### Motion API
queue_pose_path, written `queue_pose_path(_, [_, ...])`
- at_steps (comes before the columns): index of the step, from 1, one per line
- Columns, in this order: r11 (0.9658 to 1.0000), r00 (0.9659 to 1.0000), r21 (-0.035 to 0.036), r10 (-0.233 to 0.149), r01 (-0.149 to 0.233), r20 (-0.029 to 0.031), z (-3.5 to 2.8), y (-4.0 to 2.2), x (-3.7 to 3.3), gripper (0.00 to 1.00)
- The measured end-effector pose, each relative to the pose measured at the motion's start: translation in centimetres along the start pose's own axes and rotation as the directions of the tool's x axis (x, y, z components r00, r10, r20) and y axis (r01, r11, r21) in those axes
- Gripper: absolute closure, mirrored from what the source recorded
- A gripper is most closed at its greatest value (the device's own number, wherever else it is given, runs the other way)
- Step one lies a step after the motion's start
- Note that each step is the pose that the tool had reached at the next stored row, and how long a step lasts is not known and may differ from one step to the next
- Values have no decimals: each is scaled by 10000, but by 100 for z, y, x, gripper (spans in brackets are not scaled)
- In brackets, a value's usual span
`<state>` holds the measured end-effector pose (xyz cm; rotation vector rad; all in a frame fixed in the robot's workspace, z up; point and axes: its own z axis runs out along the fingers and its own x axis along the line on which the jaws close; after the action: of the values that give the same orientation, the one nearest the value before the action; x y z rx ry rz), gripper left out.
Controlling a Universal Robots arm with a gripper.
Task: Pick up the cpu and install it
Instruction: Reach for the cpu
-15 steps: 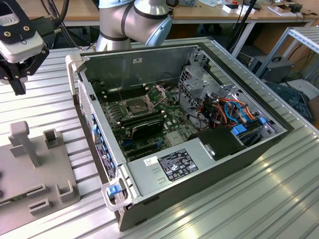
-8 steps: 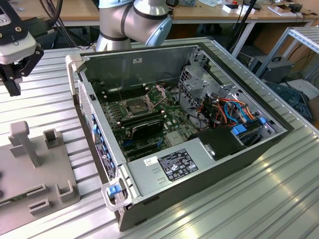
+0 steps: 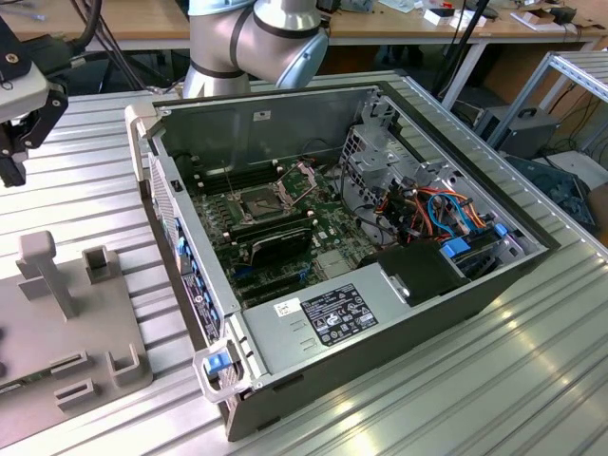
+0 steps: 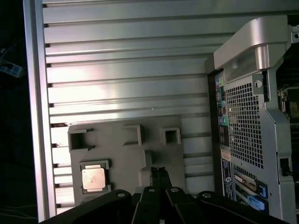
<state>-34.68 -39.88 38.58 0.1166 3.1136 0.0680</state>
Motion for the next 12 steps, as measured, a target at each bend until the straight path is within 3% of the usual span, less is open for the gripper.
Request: queue_pose_path(12, [10000,10000,3,-1,1,0,16,-22,276,89])
